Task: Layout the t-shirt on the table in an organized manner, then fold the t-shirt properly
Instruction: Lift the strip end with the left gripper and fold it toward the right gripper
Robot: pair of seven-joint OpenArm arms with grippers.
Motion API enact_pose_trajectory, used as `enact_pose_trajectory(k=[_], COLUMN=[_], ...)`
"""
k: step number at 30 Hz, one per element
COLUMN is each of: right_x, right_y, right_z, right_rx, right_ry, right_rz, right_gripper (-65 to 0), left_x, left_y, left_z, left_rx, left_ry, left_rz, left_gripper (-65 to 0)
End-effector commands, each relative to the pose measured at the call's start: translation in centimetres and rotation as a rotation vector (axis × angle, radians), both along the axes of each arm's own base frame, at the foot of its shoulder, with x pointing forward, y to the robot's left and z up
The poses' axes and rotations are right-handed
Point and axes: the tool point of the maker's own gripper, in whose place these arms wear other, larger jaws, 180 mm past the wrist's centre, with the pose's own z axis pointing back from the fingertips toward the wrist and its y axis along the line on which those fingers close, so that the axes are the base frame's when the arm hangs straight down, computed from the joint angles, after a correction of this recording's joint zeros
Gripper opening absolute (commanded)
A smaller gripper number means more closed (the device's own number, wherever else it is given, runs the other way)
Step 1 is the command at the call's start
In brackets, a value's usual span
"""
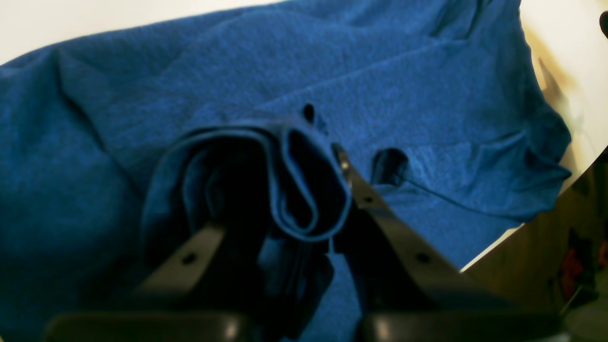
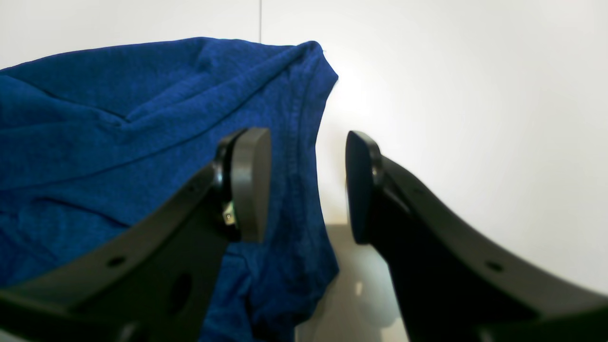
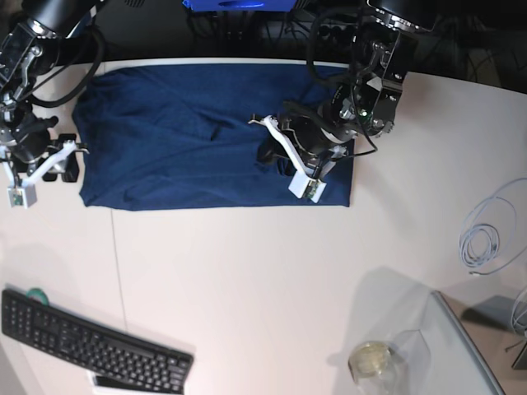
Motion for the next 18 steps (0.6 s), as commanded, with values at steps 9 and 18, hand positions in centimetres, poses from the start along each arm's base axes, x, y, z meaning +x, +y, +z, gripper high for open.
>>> enact_pose_trajectory(k=[9, 18], right_x=[1.1, 1.0], right_y=[-0.4, -0.4], right_z=[1.3, 1.3], right_rx=[-0.009, -0.009], right_ry=[-0.054, -0.052], right_rz=[0.001, 0.001], right_gripper=[-40.5, -40.5], left_x=[1.3, 0.0], left_y=[-1.2, -3.0], left_z=[0.7, 0.6], left_rx=[-0.029, -0.028], left_ry=[-0.027, -0.014], left_rz=[-0.018, -0.086], left_gripper=[-65.0, -52.3])
